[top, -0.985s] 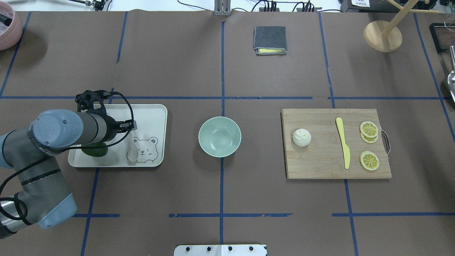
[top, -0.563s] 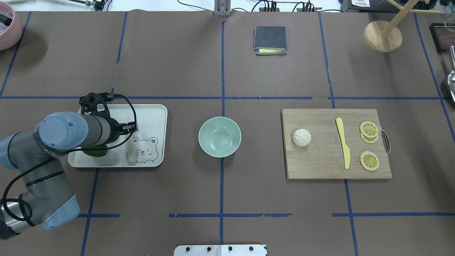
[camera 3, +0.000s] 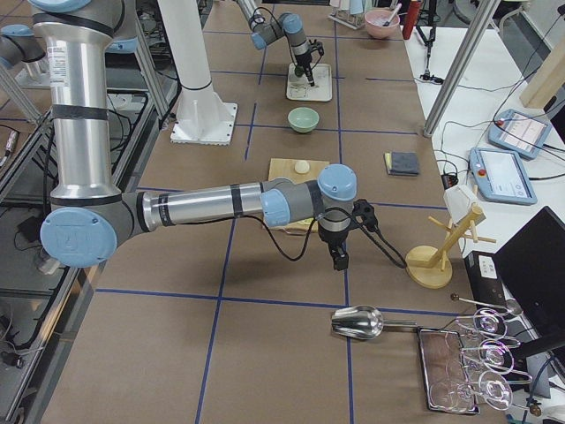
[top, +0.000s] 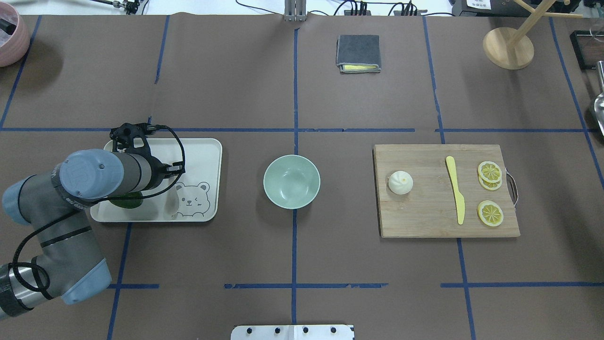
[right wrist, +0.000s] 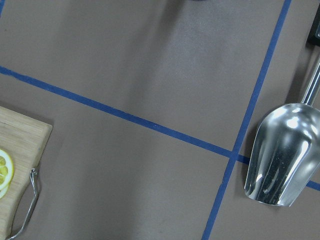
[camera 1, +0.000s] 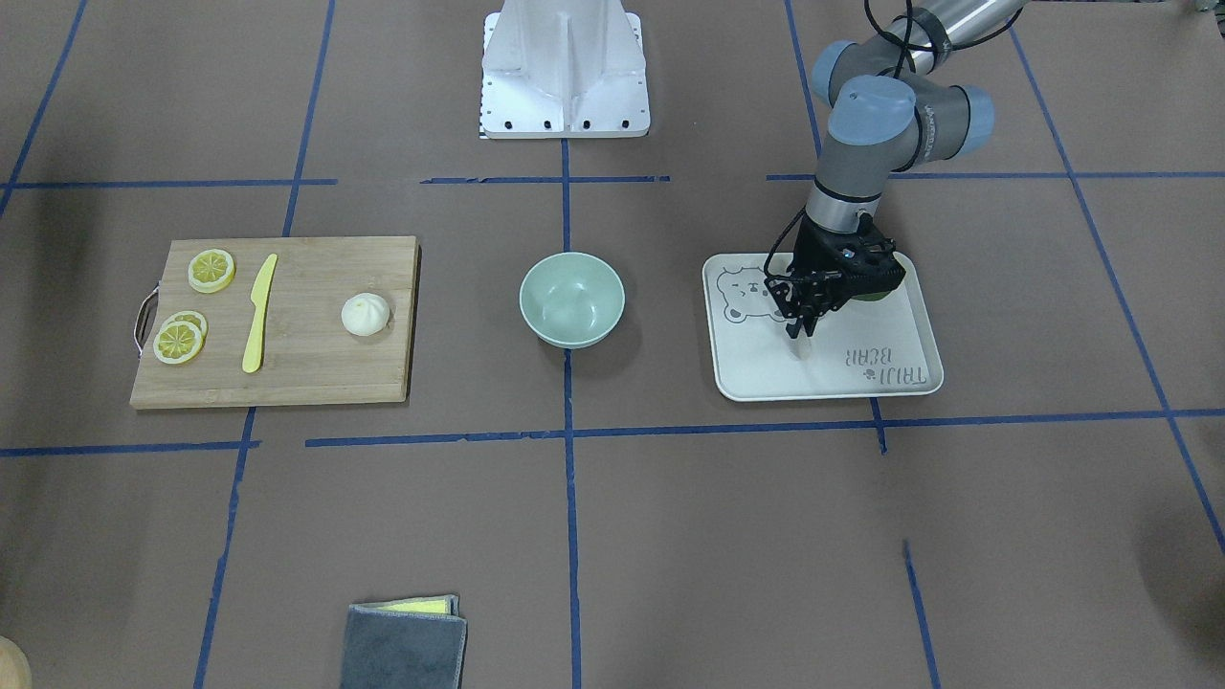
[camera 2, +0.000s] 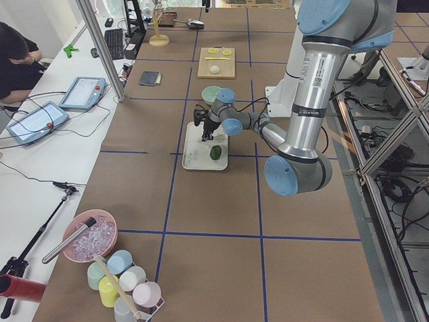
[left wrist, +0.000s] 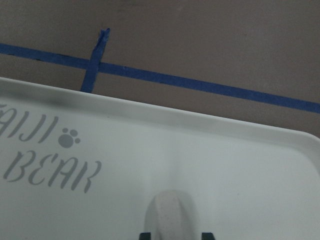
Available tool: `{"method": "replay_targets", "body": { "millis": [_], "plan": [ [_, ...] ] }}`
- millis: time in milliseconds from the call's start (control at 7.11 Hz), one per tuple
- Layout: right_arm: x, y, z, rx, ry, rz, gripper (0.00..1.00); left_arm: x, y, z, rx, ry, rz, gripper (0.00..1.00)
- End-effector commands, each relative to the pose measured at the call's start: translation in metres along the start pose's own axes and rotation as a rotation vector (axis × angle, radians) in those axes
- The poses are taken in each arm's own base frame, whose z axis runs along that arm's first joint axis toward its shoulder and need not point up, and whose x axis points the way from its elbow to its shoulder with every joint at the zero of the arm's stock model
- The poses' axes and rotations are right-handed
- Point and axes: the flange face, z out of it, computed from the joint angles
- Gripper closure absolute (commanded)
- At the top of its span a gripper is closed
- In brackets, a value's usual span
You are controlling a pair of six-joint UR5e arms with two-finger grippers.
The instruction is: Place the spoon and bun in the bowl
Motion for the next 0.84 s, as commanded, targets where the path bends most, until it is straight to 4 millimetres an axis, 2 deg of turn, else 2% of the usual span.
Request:
{"method": "replay_targets", "body": {
  "millis": [0,281,422,704],
  "plan": [
    [0.000,0.000,0.000,0.001,-0.001,0.000,0.00,0.002,-0.001,-0.003,0.003,0.006,0.001,1.00],
    [0.000,0.000,0.000,0.000,-0.001,0.001,0.00,0.017,-0.003,-0.019,0.004,0.028,0.000,1.00],
    [0.000,0.000,0.000,0.000,-0.001,0.001,0.00,0.057,-0.011,-0.023,-0.004,-0.023,-0.025,1.00],
    [0.001,0.001,0.001,-0.002,-0.001,0.002,0.00,0.135,-0.022,-0.045,-0.013,-0.101,-0.163,1.00]
  ]
}}
